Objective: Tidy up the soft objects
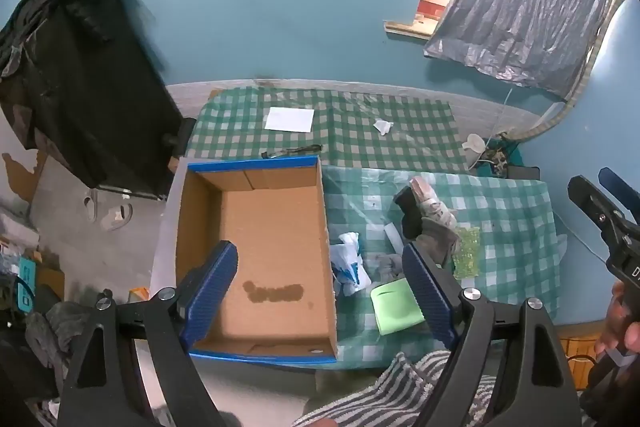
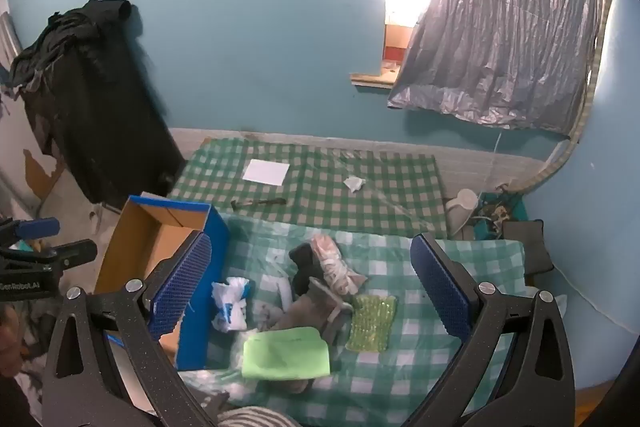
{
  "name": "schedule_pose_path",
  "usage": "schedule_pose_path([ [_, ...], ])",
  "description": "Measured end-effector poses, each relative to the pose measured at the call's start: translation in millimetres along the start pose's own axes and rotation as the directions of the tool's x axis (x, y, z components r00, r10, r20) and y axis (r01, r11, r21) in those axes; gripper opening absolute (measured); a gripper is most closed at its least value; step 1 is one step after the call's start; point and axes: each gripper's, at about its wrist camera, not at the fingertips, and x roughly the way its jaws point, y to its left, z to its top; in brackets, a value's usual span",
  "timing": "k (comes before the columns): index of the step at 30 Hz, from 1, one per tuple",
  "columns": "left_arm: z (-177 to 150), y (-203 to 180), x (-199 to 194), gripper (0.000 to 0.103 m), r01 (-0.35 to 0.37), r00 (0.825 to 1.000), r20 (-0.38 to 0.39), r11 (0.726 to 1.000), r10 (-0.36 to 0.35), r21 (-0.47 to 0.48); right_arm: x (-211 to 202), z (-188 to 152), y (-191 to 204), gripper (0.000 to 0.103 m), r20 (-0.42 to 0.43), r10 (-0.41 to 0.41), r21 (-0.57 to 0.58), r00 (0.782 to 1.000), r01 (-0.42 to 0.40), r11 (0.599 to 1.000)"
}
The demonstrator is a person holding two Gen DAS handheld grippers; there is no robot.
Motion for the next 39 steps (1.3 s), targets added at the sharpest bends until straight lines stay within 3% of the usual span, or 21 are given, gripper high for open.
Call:
schedule_pose_path([
  [6, -0.9, -2.3, -6.5, 0.085, -0.004, 0.999, 0.038, 1.000, 0.003, 0.012, 1.1, -4.1, -1.6, 0.100, 0.004, 0.005, 0.003, 1.000, -0.005, 1.000],
  [9, 4.6, -8.4, -4.4, 0.085, -0.019, 1.000, 0.004, 1.000, 0.019, 0.019, 0.5, -1.6, -1.6, 0.100, -0.008, 0.008, 0.006, 1.000, -0.008, 1.000],
  [14, 1.0, -6.0, -7.1, 0.085, -0.011, 0.999, 0.033, 1.000, 0.011, 0.009, -0.8, 0.4, -3.8, 0.100, -0.004, 0.014, 0.009, 1.000, -0.014, 1.000],
  [39, -8.3, -5.2, -5.8, 0.085, 0.003, 1.000, 0.009, 1.000, -0.003, 0.012, 0.7, -8.5, 0.4, 0.100, -0.014, 0.023, 0.005, 1.000, -0.022, 1.000],
])
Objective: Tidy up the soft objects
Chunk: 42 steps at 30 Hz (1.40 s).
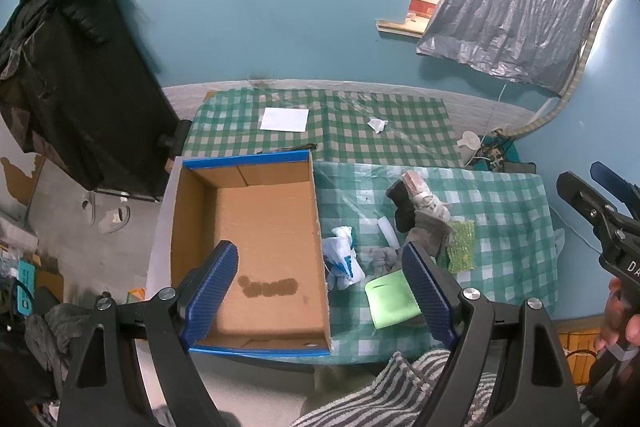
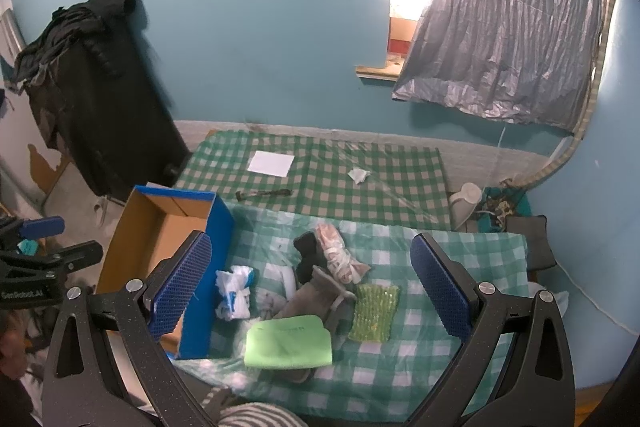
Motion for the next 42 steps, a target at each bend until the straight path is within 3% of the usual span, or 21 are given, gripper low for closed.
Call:
schedule_pose_path([
  [42, -9.8, -18.9, -0.7, 0.085, 0.009, 1.000, -0.009, 1.000, -0.008, 0.027, 3.4, -14.4, 1.3, 0.100, -0.016, 0.001, -0.001, 1.000, -0.001, 1.000],
])
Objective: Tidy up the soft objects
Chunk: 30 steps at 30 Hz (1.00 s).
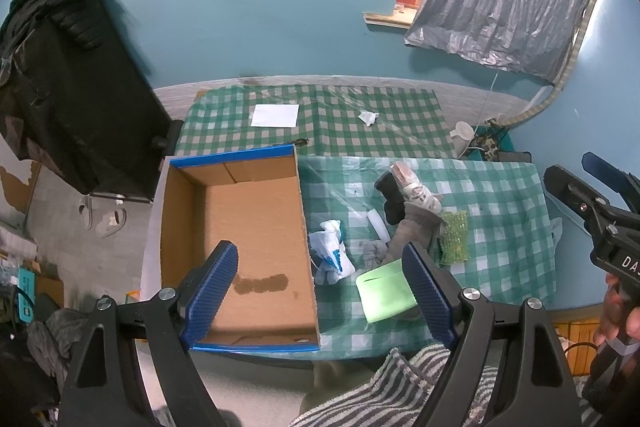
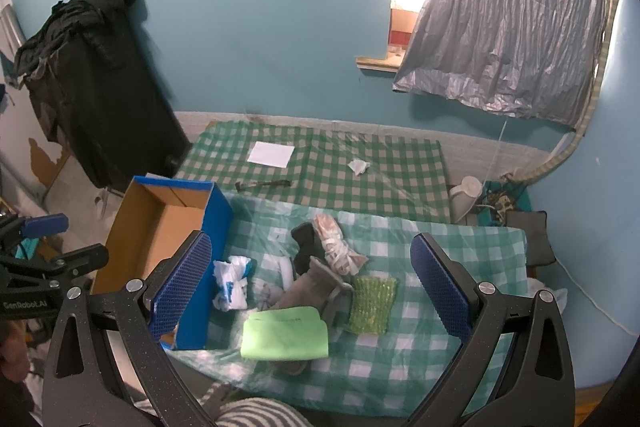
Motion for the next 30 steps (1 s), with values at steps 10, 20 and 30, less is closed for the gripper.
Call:
schedule_pose_path([
  [10, -2.4, -6.5, 1.5, 0.085, -0.003, 1.000, -0.003, 1.000, 0.003, 0.003, 1.3, -8.5, -3.8, 0.100, -0.016, 0.002, 0.003, 1.000, -0.002, 1.000],
  [20, -2.1, -6.4, 7.3, 0.085, -0.007, 1.000, -0.015, 1.000, 0.007, 0.008, 3.1, -7.7, -5.2, 0.100, -0.026, 0.001, 0.001, 1.000, -0.001, 1.000],
  [30, -3.1, -15.2, 41.8, 0.085, 0.003, 0.995, -0.096, 1.000, 0.000, 0.031, 18.3, -11.8, -30.3, 0.100, -0.098, -0.033, 0.030, 0.995, 0.036, 0.999],
])
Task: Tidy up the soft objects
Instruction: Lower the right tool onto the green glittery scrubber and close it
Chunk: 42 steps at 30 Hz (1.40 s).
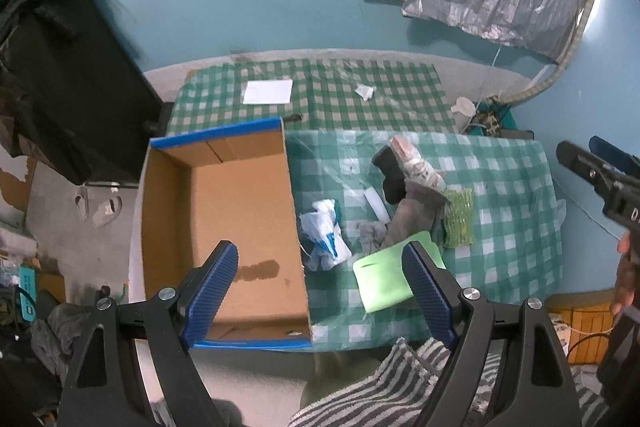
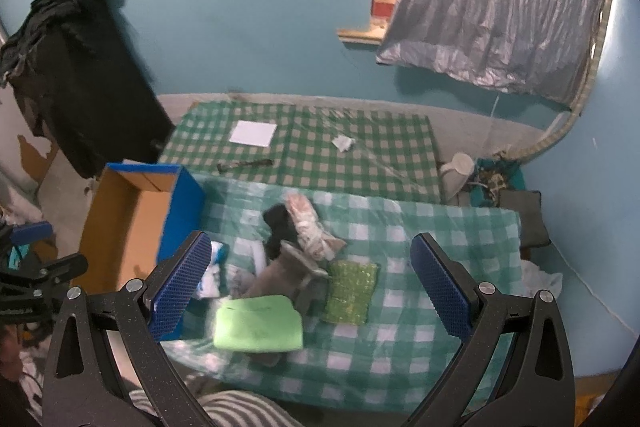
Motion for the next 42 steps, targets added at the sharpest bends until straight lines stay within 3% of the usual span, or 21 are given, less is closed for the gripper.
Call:
schedule_pose_path([
  [13, -3.6, -33.6, 59.6, 0.085, 0.029, 0.992, -0.127, 0.996, -0.018, 0.084, 50.2, 7.0, -48.8, 0.100, -0.133, -0.027, 0.033, 0.991, 0.032, 0.999],
  [26, -8.0, -52.5, 96.5, 0.085, 0.034, 0.989, -0.148, 0.986, -0.009, 0.164, 108.2, -13.3, -65.9, 0.100, -0.217, -0.044, -0.022, 0.975, 0.040, 0.999],
  [31, -18.0, -59.8, 110.2, 0.085, 0.023, 0.989, -0.150, 0.975, 0.010, 0.221, 144.4, -29.0, -66.3, 0.094, -0.289, -0.058, -0.050, 0.956, 0.045, 0.998],
  [42, -43.5, -78.7, 140.2, 0.085, 0.053, 0.977, -0.211, 0.960, 0.007, 0.276, 216.0, -71.3, -63.9, 0.093, -0.424, -0.063, -0.080, 0.903, 0.032, 0.996],
])
